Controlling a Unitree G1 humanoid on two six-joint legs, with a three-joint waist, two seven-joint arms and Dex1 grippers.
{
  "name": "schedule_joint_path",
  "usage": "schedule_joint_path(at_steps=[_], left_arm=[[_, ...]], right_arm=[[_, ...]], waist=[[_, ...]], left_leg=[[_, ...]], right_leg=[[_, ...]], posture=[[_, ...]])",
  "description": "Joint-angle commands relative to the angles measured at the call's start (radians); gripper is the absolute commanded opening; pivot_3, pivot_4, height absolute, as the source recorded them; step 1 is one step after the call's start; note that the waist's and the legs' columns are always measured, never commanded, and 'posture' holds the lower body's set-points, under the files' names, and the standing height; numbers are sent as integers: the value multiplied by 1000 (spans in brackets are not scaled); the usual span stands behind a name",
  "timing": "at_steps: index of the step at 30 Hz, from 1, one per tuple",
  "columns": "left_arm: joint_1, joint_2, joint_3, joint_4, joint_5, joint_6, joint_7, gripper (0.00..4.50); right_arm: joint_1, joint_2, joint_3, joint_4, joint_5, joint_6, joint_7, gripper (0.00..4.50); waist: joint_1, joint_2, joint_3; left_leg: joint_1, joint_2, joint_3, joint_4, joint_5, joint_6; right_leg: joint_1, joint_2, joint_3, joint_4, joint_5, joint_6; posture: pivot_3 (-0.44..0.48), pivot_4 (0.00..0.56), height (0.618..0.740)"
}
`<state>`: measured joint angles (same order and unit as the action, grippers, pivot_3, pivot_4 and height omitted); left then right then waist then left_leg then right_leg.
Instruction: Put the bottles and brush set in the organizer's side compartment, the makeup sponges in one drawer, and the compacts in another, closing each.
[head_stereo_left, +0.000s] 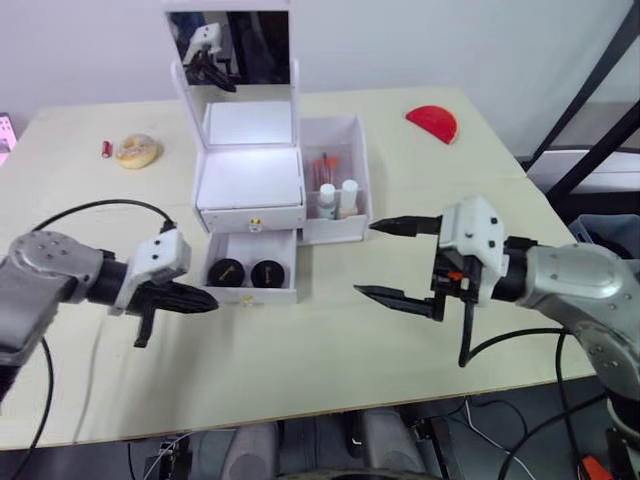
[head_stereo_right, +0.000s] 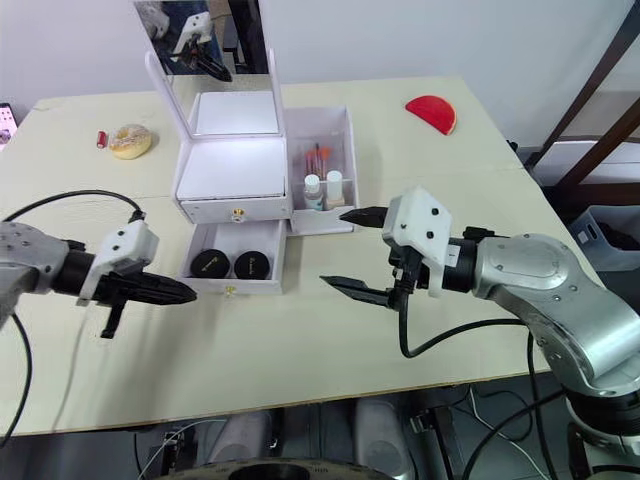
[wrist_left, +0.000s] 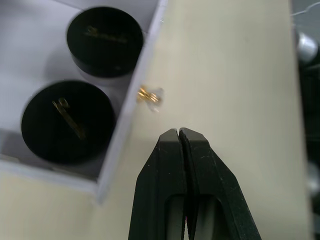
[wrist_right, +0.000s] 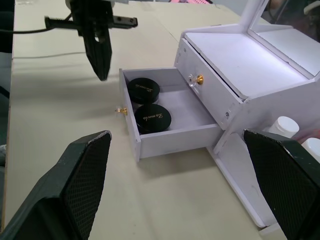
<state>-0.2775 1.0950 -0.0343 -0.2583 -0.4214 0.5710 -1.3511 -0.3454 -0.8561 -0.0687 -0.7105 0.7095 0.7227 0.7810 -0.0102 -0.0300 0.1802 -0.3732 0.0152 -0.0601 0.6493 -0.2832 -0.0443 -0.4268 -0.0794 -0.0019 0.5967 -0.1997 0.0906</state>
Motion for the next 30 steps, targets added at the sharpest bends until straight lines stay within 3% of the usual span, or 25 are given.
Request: schedule_joint_path(at_steps=[1,16,24,30], left_arm=[[-20,-18,-21,-18,26,-14,31,82],[-153,-210,-121,14,139,107,302,82],[-203,-312,-150,131,219,52,421,82],[-238,-340,-163,213,260,-3,430,82]], right_arm=[[-9,-14,-27,-4,-13,-24,5,4500],[2,-5,-30,-20,-13,-22,-33,4500],[-11,-3,-25,-21,-9,-17,-38,4500],[-11,-8,-30,-27,-4,-10,-38,4500]], waist=[[-1,0,0],[1,0,0],[0,0,0],[1,1,-1]], left_leg=[[0,0,0,0,0,0],[1,0,-1,1,0,0],[2,0,-1,4,2,4],[3,0,-1,3,3,6]], right_leg=[[0,0,0,0,0,0],[1,0,0,2,0,1],[3,1,0,3,0,1],[3,1,0,3,1,0]], posture=[[0,150,739],[0,150,739],[0,150,739],[0,150,739]])
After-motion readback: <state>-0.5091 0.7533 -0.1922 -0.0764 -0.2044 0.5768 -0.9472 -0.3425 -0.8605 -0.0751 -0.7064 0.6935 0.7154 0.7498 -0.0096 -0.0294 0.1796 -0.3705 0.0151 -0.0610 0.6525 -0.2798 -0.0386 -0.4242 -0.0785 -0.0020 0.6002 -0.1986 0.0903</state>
